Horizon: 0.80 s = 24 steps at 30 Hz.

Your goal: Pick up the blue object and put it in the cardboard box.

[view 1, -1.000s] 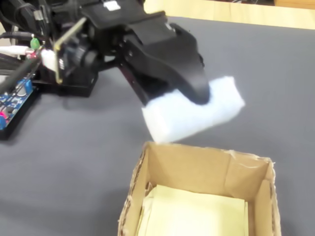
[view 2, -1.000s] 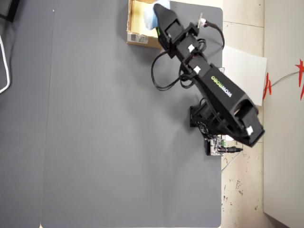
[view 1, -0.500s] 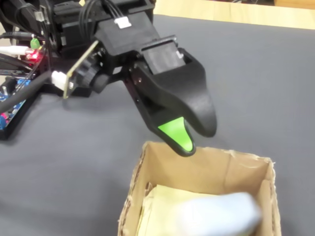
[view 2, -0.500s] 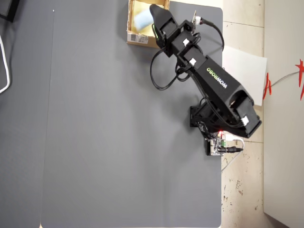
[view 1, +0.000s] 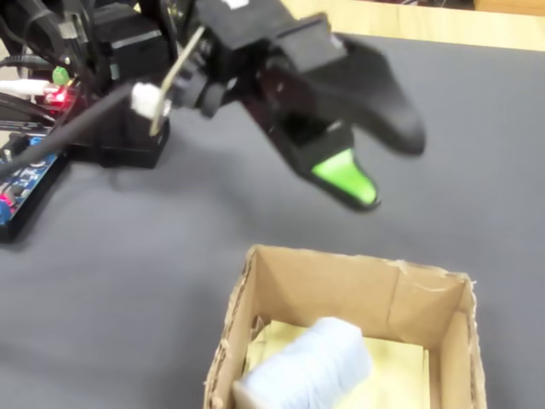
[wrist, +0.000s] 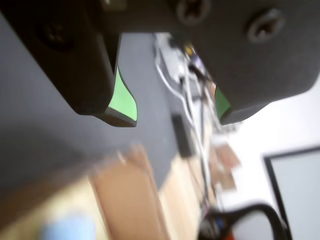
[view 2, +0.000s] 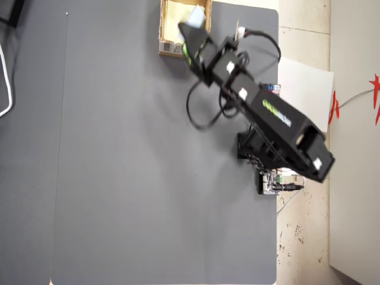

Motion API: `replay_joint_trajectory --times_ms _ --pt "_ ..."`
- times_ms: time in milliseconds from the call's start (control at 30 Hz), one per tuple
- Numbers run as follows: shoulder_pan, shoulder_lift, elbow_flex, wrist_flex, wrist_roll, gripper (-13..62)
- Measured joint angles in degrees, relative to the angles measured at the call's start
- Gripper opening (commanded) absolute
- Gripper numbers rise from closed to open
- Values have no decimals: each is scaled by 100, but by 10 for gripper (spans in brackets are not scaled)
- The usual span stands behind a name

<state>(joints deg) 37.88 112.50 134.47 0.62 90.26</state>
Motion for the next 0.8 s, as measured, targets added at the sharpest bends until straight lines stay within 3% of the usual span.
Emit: replay_joint_trajectory --times_ms 500,800 --pt "-2848 1828 2540 0 9 336" --pt "-3032 1828 3885 -527 18 337"
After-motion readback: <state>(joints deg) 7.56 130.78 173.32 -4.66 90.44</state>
